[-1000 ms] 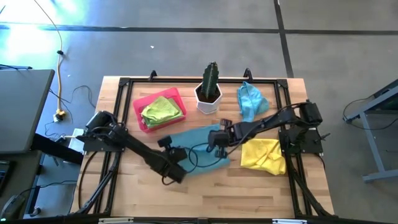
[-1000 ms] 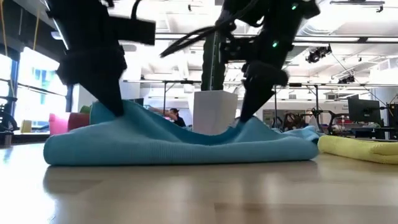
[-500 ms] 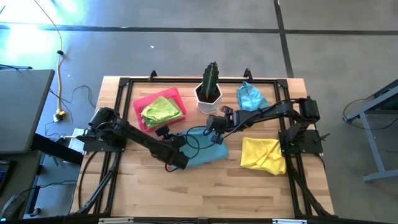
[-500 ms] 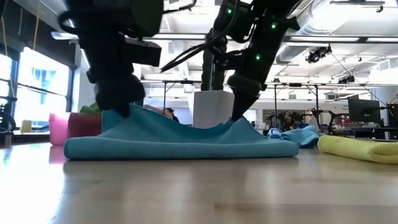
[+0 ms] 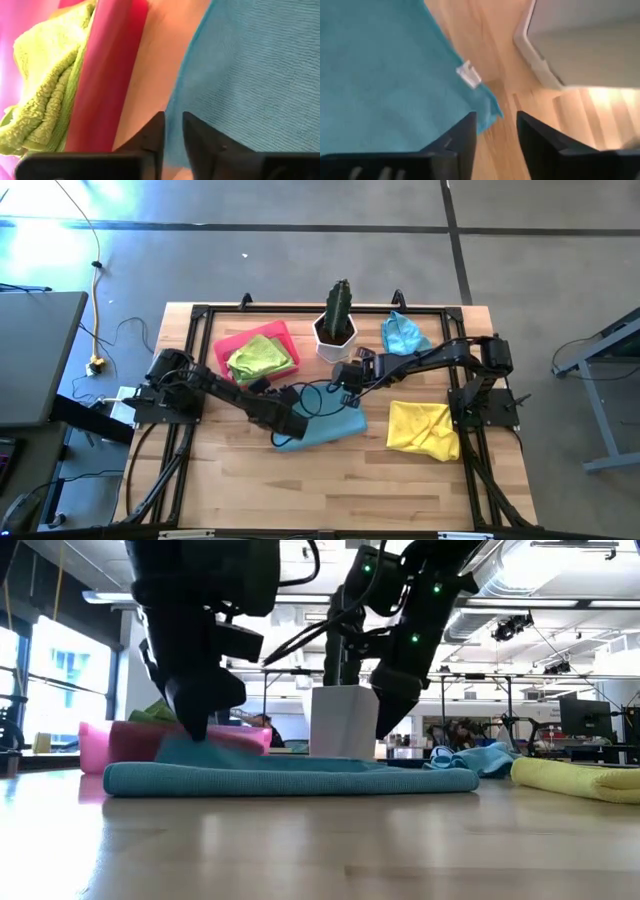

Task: Fold microfiber towels
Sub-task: Fold the bottom blue microfiber cloth

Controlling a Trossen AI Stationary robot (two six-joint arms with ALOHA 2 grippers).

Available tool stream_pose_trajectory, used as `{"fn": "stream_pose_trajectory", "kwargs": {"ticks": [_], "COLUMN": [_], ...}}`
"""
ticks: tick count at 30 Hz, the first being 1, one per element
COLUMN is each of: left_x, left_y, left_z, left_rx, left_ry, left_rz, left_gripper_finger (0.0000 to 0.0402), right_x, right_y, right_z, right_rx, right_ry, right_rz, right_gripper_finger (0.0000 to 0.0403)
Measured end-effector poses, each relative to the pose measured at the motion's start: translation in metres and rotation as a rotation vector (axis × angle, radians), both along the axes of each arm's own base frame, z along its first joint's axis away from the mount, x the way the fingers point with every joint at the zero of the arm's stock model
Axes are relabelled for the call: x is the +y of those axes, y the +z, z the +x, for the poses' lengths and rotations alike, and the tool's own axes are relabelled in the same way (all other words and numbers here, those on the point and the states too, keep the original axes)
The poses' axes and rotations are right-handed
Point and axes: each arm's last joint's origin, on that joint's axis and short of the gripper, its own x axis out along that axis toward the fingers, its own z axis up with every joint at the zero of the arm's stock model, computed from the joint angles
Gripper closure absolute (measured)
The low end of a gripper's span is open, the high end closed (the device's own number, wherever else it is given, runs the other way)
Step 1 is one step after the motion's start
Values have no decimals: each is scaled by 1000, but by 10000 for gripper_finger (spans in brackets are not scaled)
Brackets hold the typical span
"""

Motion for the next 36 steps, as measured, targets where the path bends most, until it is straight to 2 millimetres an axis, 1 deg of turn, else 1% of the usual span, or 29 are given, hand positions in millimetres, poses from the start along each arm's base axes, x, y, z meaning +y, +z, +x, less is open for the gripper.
{"fn": "stream_pose_trajectory", "kwargs": {"ticks": [4,7,10,13,18,22,25,28,32,34,36], "left_x": [6,8,4,-10,-47,-66,-71,-72,-75,-79,-85], "left_y": [1,2,2,0,-2,-4,-21,-31,-36,-36,-36], "left_z": [-3,-6,-6,-6,-5,-4,-5,-6,-7,-6,-4], "left_rx": [34,69,80,113,155,116,45,-51,-114,-143,-185], "left_ry": [11,13,-5,-103,-412,-526,-556,-543,-495,-490,-496], "left_rz": [18,37,26,-53,-87,-129,-235,-271,-287,-296,-345], "left_gripper_finger": [295,266,251,249,259,261,261,264,269,271,271], "right_x": [8,19,30,40,58,71,80,88,94,95,96], "right_y": [-2,-2,-2,-5,-26,-38,-41,-41,-37,-32,-25], "right_z": [-2,-1,-1,-2,-19,-29,-32,-34,-38,-43,-49], "right_rx": [21,17,11,-11,58,57,48,45,43,53,68], "right_ry": [15,59,88,82,68,54,55,59,42,19,0], "right_rz": [62,113,115,133,169,177,185,186,198,202,195], "right_gripper_finger": [245,243,248,255,261,261,261,261,261,261,261]}}
